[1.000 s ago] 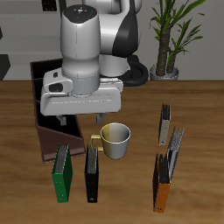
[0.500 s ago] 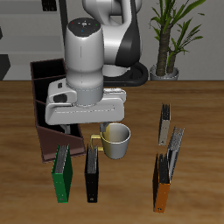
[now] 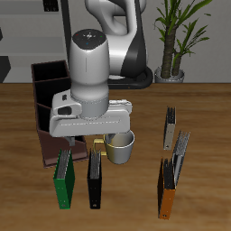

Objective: Place the black book into the right desk caddy's back compartment

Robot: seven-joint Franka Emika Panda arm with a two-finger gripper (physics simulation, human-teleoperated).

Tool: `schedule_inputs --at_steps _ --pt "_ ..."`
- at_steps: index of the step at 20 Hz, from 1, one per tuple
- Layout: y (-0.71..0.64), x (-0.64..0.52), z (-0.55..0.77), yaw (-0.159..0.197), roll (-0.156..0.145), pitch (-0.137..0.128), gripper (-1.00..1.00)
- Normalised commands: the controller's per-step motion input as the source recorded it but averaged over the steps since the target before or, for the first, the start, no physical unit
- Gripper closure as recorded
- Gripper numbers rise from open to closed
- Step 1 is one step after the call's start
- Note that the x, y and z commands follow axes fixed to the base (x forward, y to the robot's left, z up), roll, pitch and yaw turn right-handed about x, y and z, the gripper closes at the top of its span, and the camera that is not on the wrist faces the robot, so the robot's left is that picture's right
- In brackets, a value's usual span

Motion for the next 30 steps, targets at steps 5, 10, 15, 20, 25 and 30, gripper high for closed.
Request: schedule_inputs --at_steps 5,10,15,20,25,30 --pt "0.09 0.05 -0.15 -0.004 0.016 0.014 -1.0" --pt "0.06 0.03 -0.1 -0.005 0.008 0.015 -1.0" --pt "0.03 0.05 -0.12 0.006 0.008 0.019 -1.0" --pt "0.02 0.03 -0.12 -0.007 -0.001 0.024 -1.0" --pt "0.05 0.0 -0.16 -0.002 0.015 0.029 -1.0" --pt "0.02 -0.03 -0.1 0.003 0.007 0.012 -1.0"
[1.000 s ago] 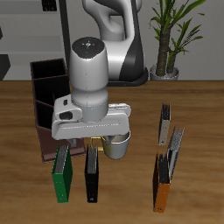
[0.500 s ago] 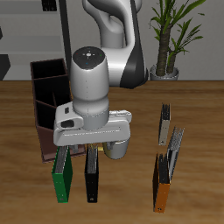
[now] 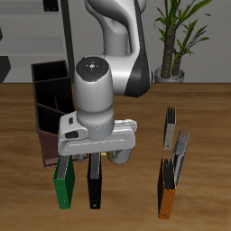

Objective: Place the black book into the right desk caddy's back compartment

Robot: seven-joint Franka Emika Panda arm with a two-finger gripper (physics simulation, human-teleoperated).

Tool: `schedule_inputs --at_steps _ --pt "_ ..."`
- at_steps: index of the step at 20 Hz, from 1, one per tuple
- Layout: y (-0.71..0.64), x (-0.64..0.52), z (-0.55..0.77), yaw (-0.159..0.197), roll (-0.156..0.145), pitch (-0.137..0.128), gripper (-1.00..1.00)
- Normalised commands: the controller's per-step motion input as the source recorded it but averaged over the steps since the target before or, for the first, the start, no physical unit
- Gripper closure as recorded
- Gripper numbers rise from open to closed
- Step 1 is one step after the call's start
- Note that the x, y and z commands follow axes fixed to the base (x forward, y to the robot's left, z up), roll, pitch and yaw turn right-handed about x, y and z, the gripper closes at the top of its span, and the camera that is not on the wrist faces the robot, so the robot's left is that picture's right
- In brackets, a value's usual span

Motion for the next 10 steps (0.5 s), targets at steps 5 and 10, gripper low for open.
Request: schedule_inputs --at_steps 5,10 --pt "-0.02 0.0 -0.16 -0.007 -0.005 0.029 -1.0" --pt "-0.03 -0.01 -0.1 -0.006 0.0 0.016 -1.0"
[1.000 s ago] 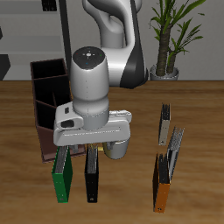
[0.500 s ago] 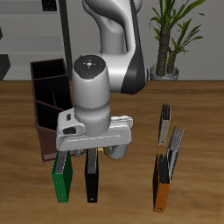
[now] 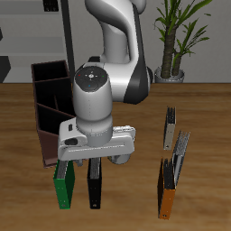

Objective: Place the black book into the right desk caddy's back compartment

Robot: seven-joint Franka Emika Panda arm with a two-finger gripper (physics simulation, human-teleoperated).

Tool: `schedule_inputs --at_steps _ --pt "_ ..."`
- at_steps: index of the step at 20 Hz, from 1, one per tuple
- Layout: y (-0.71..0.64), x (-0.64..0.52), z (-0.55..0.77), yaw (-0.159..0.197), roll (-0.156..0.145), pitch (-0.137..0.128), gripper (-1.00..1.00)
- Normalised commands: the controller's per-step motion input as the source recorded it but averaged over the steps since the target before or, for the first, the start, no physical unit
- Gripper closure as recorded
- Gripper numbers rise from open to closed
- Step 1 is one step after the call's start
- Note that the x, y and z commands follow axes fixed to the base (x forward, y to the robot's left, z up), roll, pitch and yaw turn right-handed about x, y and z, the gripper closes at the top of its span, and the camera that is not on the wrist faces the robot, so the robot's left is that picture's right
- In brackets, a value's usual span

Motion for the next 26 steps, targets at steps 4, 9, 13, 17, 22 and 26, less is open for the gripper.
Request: schedule_inputs --at_steps 4,9,13,17,22,26 --pt "0.03 0.01 -0.15 0.011 0.007 0.026 -1.0" --pt "-0.01 0.0 -0.11 -0.001 0.0 0.013 -1.0" --pt "0.0 0.07 -0.25 0.007 0.021 0.062 -1.0" --pt "-0.11 0.0 -0.14 0.019 -0.062 0.028 1.0" --pt "-0.03 -0.02 0.01 -0.005 0.008 -0.003 1.0" --pt "0.0 -0.01 0.02 -0.008 0.004 -0.003 1.0"
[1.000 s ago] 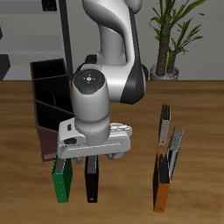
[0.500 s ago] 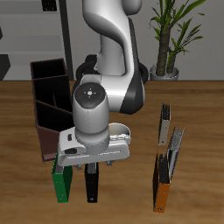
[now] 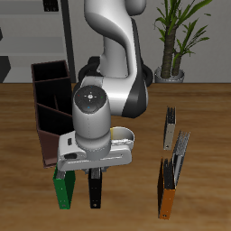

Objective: Place the black book into the right desk caddy's back compartment

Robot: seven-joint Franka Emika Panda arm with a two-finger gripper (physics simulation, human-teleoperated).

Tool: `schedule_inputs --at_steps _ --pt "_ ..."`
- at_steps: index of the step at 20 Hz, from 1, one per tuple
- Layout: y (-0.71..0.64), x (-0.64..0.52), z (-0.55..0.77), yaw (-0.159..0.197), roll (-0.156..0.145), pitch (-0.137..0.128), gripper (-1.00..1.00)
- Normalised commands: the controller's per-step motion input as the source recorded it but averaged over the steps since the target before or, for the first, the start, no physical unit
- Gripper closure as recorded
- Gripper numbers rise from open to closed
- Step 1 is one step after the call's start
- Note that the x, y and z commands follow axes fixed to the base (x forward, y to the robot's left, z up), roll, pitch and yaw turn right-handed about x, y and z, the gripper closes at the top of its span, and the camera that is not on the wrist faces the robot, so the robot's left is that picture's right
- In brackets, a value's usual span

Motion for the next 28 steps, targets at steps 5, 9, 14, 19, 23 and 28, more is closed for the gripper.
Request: schedule_inputs --at_steps 5,9,14,19,23,28 --pt "0.03 -0.09 0.14 -0.003 0.007 -0.021 1.0" --pt "0.05 -0.15 0.37 -0.03 0.024 -0.056 1.0" --pt "0.01 -0.14 0.31 -0.015 -0.001 -0.045 1.0" --pt "-0.06 -0.23 0.42 0.003 -0.003 -0.051 1.0" --pt "-0.03 -0.19 0.27 0.015 -0.004 -0.043 1.0" --pt "-0.06 -0.18 0.3 -0.016 -0.034 -0.022 1.0"
